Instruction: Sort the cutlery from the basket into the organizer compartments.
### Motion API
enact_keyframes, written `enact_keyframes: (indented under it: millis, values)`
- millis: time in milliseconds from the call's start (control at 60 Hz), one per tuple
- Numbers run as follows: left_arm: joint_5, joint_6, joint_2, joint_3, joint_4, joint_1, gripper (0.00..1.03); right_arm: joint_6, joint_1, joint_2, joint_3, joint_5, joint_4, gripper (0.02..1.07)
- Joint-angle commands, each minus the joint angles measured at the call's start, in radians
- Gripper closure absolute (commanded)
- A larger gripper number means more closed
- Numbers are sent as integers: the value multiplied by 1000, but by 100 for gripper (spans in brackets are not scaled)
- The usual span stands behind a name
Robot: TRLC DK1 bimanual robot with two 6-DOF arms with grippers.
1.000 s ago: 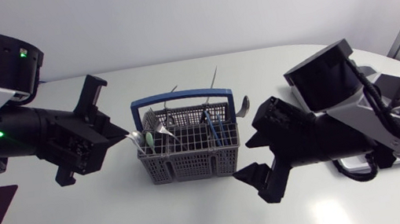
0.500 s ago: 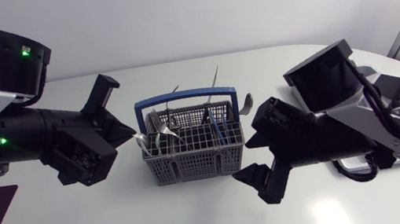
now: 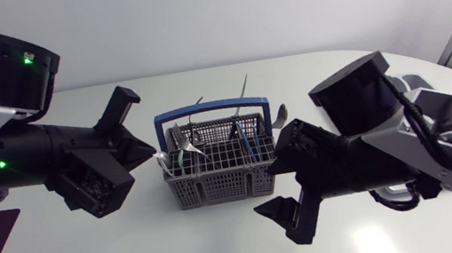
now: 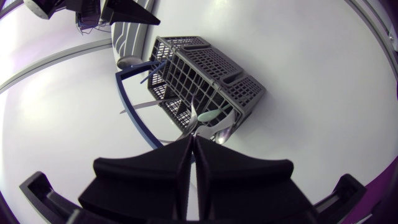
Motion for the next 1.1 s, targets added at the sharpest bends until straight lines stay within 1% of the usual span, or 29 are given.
enact_keyframes:
  millis: [0, 183, 333, 600, 683, 833, 883, 933, 1033, 1050, 1083]
  values:
    - [4, 40, -20, 39, 1, -12, 100, 12, 28, 30, 17, 7, 30, 14]
    - [-2, 31, -14, 56, 1, -15, 100, 15, 86, 96, 38, 59, 87, 14]
    - [-2, -9, -12, 78, -16, -21, 100, 18, 120, 152, 76, 99, 116, 14]
    - [6, -27, -11, 114, -51, -16, 100, 18, 150, 234, 133, 113, 141, 14]
    - [6, -52, -12, 142, -79, -15, 100, 18, 152, 238, 133, 117, 150, 14]
    - [12, -99, -25, 174, -99, -9, 100, 16, 150, 241, 125, 119, 152, 14]
    - [12, -150, -31, 180, -113, -9, 100, 13, 152, 229, 119, 131, 152, 14]
    - [9, -233, -37, 191, -130, -10, 100, 10, 152, 205, 110, 145, 152, 14]
    - [-11, -445, -31, 231, -139, -39, 100, 7, 147, 149, 84, 165, 164, 14]
    - [-21, -560, -17, 256, -156, -59, 100, 6, 144, 131, 75, 171, 164, 14]
    - [-21, -629, -9, 269, -202, -73, 100, 1, 141, 111, 66, 180, 164, 14]
